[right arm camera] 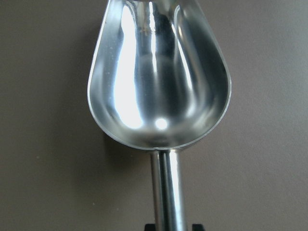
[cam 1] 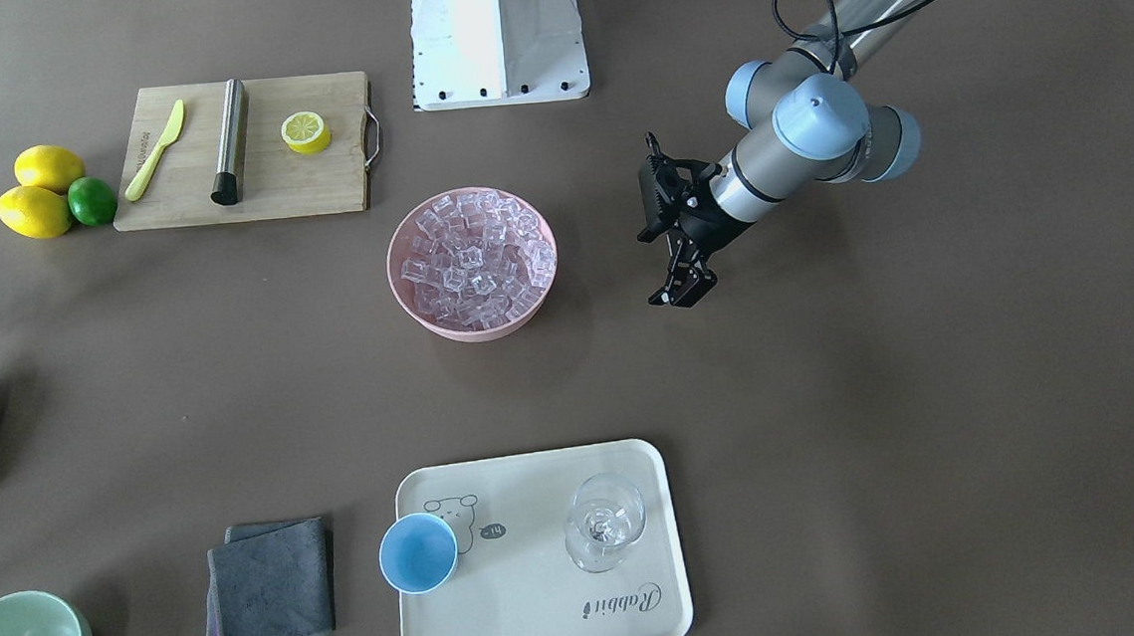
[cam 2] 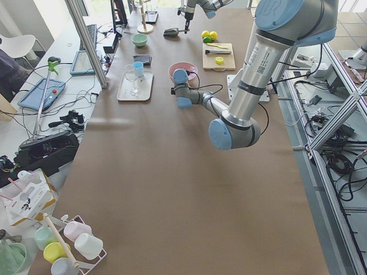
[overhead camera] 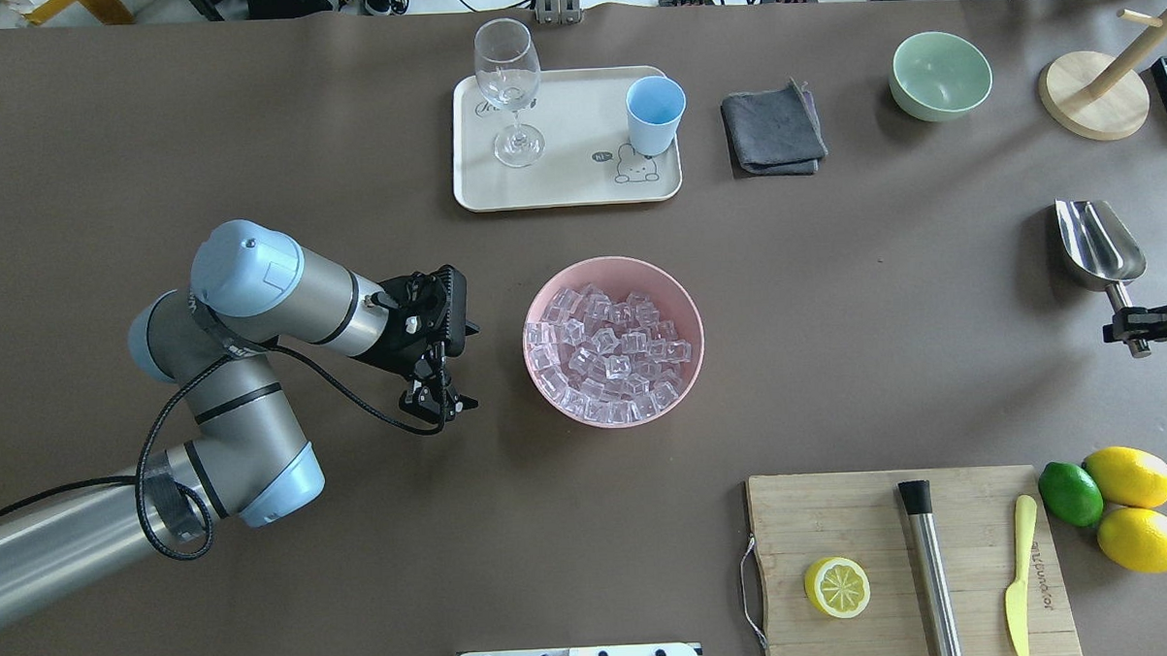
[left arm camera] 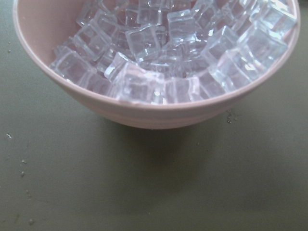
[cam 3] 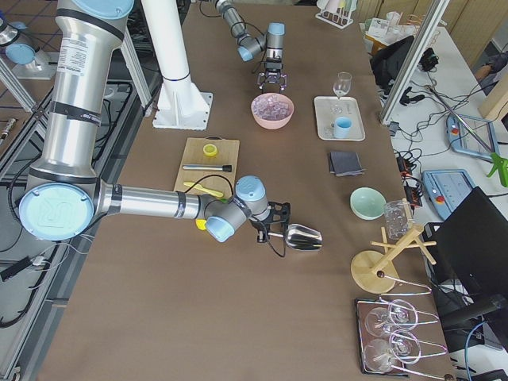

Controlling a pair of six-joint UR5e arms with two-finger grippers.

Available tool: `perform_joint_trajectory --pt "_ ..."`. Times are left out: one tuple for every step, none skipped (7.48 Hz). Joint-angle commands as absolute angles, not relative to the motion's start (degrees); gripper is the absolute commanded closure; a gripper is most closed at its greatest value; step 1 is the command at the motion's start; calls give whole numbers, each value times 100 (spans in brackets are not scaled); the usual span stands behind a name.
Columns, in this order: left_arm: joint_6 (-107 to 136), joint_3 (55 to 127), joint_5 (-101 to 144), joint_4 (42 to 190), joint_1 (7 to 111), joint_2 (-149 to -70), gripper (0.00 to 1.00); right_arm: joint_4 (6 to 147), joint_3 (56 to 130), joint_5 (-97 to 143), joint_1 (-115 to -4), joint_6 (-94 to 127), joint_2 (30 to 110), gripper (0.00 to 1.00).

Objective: Put ice in cup with scoop

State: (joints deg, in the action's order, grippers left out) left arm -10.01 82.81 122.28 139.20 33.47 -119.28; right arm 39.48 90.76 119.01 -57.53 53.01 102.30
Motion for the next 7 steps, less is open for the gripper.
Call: perform_joint_trajectory --pt "-453 8253 12295 13922 3427 -12128 2 4740 9690 12234 -5931 4129 10239 100" --pt "-396 8236 12244 13922 3402 -12207 2 5851 10504 12234 -5994 3879 10187 100" --pt "-396 8105 12234 13922 3375 -12321 2 6872 11269 12165 -6020 3719 10039 100" --pt "-396 7956 12234 13922 3375 -12444 2 6951 11372 12164 -6055 3405 9976 100" --pt "-396 7928 12234 13922 3375 -12471 2 6978 11330 12147 -6064 3184 9836 100" --pt "-396 7919 12234 13922 3375 -12480 2 6979 11538 12138 -6082 2686 9922 100" --pt "-396 7910 12234 13922 3375 -12489 2 7240 11914 12181 -6082 2254 10045 100"
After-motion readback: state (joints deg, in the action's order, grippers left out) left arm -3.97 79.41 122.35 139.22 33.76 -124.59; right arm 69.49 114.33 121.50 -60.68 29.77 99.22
